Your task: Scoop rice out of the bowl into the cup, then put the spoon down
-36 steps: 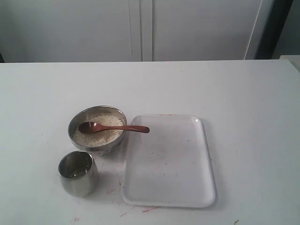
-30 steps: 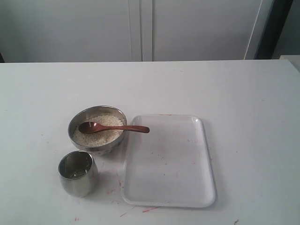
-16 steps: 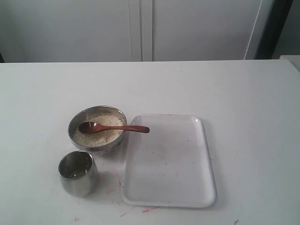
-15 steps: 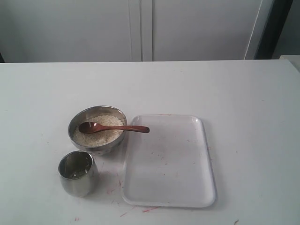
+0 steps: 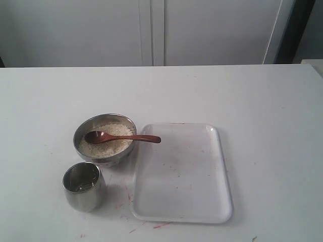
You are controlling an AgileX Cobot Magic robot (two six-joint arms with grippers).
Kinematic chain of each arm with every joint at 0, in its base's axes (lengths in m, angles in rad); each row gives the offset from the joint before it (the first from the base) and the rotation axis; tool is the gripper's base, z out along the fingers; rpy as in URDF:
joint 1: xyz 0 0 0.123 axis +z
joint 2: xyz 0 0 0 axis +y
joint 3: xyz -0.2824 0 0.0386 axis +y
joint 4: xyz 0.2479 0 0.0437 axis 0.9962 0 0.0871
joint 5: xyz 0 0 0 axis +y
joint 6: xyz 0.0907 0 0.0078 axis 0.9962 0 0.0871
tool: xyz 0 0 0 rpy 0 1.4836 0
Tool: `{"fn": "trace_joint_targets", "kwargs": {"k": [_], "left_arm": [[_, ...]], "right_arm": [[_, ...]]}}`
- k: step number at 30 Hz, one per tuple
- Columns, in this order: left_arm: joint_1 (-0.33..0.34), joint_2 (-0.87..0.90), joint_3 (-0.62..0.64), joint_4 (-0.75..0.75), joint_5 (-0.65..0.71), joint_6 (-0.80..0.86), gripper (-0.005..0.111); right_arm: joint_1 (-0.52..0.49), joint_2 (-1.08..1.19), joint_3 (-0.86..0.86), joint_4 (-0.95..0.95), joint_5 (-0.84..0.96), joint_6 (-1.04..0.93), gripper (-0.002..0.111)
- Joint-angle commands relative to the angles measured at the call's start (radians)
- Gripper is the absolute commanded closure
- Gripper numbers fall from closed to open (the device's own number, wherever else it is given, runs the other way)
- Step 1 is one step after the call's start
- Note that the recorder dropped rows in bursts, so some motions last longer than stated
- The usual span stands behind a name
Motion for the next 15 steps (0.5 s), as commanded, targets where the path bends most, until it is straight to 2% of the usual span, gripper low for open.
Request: {"fn": "trace_joint_targets", "kwargs": {"k": [1,9,15], "left_arm": [[-0.004,0.007,0.009,-0.006,0.048,-0.006,0.092],[-0.004,0.007,0.009,-0.006,0.048,-0.006,0.092],[-0.004,0.007,0.009,-0.006,0.048,-0.006,0.092]], "right_arm": [[0.005,-0.006,-0.018,0.004,-0.055,0.202,0.108],[0.005,-0.006,-0.128,-0.114,-0.290,0.318,0.108],[0.007,-0.006,-0.243,-0.217,-0.297,0.401,0.108]]}}
